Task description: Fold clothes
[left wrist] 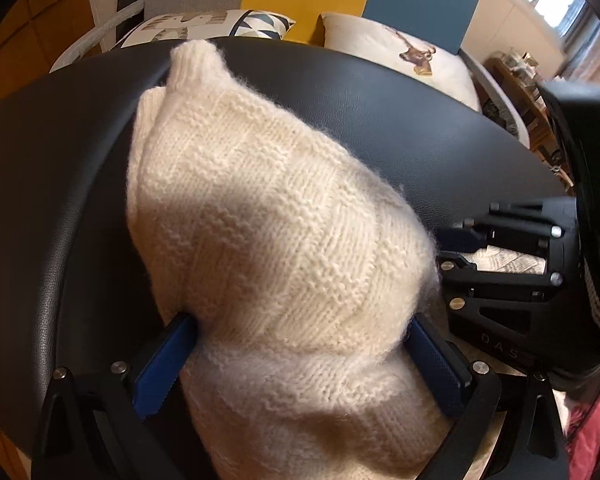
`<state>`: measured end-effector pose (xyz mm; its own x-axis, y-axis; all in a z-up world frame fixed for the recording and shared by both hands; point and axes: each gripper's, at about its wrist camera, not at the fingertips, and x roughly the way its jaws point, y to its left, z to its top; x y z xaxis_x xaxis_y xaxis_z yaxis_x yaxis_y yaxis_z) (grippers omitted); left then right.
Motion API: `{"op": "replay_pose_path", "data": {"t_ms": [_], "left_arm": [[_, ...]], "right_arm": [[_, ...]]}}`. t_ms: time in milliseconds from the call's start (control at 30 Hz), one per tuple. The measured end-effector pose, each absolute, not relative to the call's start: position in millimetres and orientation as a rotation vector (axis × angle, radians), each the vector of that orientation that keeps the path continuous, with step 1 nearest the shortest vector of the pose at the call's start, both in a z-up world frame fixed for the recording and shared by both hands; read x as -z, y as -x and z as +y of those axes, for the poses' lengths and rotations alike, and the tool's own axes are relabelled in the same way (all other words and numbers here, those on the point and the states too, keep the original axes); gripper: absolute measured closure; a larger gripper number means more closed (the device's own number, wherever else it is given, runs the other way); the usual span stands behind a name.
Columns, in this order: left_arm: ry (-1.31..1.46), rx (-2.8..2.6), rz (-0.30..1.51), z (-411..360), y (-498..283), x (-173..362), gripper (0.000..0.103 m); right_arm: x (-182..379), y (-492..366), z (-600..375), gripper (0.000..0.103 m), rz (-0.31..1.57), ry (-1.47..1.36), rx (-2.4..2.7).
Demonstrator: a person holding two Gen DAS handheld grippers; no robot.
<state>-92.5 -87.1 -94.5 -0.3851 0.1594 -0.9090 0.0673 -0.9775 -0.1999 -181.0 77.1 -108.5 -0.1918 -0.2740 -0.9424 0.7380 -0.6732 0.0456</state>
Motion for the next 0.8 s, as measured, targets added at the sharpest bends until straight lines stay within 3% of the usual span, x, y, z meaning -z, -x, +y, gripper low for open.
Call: {"op": "replay_pose_path", "data": {"t_ms": [200, 367, 633, 800], "left_arm": [[1.659, -2.475, -0.414, -104.6, 84.9, 91.9, 0.000], [1.716, -2.403, -0.568, -109.4, 88.5, 82.4, 0.000], [1.867, -2.535, -0.289, -59.9, 121.5, 66.9, 0.000], [1.911, -2.487, -0.403, -48.3, 142.9, 63.5, 0.000]], "right_arm": [[105.1, 176.3, 117.1, 0.095, 0.436, -1.450, 2.094], [111.8, 182.5, 165.0, 0.094, 0.147, -1.506, 2.128], [113.7, 179.6, 190.0, 0.093, 0.041, -1.466, 2.174], [113.5, 183.1, 204.1, 0.093, 0.011, -1.452, 2.172]]}}
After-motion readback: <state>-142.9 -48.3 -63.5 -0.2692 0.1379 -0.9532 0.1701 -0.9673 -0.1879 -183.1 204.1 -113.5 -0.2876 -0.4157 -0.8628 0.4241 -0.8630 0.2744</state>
